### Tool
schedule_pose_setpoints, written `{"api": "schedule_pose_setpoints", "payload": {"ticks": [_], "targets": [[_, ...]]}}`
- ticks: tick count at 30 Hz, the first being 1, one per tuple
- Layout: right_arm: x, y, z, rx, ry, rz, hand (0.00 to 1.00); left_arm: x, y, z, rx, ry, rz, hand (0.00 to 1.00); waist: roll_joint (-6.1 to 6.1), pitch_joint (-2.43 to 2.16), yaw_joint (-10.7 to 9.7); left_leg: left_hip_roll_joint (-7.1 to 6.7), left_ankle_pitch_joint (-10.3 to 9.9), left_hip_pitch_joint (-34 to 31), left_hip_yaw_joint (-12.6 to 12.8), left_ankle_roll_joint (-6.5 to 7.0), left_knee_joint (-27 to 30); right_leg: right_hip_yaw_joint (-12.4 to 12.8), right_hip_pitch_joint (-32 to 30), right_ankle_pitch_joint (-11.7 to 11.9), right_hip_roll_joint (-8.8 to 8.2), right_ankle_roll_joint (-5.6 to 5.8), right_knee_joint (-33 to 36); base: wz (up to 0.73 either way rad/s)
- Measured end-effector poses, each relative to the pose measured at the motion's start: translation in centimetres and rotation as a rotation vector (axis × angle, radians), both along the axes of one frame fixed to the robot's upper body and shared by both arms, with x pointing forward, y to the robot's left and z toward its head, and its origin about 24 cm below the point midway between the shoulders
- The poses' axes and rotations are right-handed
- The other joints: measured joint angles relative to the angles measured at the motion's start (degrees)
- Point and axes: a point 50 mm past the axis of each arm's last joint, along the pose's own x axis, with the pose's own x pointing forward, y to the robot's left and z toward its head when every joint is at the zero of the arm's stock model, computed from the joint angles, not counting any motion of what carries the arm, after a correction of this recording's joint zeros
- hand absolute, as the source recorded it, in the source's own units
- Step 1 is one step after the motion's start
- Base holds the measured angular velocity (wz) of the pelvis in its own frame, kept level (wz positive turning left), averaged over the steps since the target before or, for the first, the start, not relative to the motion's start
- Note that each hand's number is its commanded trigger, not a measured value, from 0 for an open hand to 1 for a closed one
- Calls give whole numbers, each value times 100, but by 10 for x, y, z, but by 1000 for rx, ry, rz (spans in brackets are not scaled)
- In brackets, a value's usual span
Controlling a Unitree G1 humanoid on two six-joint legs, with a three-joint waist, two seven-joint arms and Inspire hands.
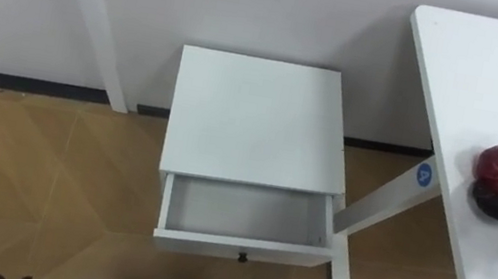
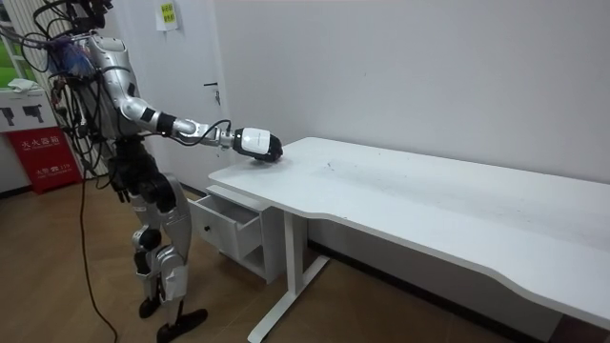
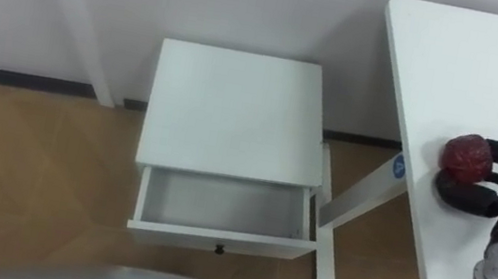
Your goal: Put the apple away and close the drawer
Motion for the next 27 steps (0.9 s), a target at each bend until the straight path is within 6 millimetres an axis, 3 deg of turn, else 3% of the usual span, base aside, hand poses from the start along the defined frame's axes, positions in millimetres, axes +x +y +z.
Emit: {"api": "schedule_pose_setpoints", "payload": {"ticks": [8, 12, 16, 19, 27], "targets": [[25, 29, 7, -5, -11, 178, 100, 6, -6, -3, -21, 16, -51, 0, 10, 11, 97, 12, 2, -28, -18, 1, 25, -4, -47, 0, -1, 0, 2, 0], [40, 58, 13, -70, 44, 406, 100, 17, -5, -3, -37, 1, -73, 0, 28, 34, 201, 6, -1, -179, -72, 3, 113, -21, -113, 4, 6, -7, 4, 6], [48, 93, 13, -67, 66, 593, 100, 30, -14, -5, -60, 1, -167, 0, 119, 91, 301, 1, 1, -220, -139, 6, 115, -101, -106, 4, -6, -6, -4, 8], [49, 114, 8, -32, 88, 686, 100, 36, -18, -6, -70, -5, -191, 0, 148, 87, 329, -5, 3, -281, -209, 3, 129, -169, -113, 4, 0, -6, -7, 13], [54, 139, 17, -22, 79, 813, 100, 32, -20, -7, -87, 16, -189, 0, 187, 42, 455, -7, 3, -266, -223, 2, 120, -155, -101, 4, -2, -6, -8, 2]]}}
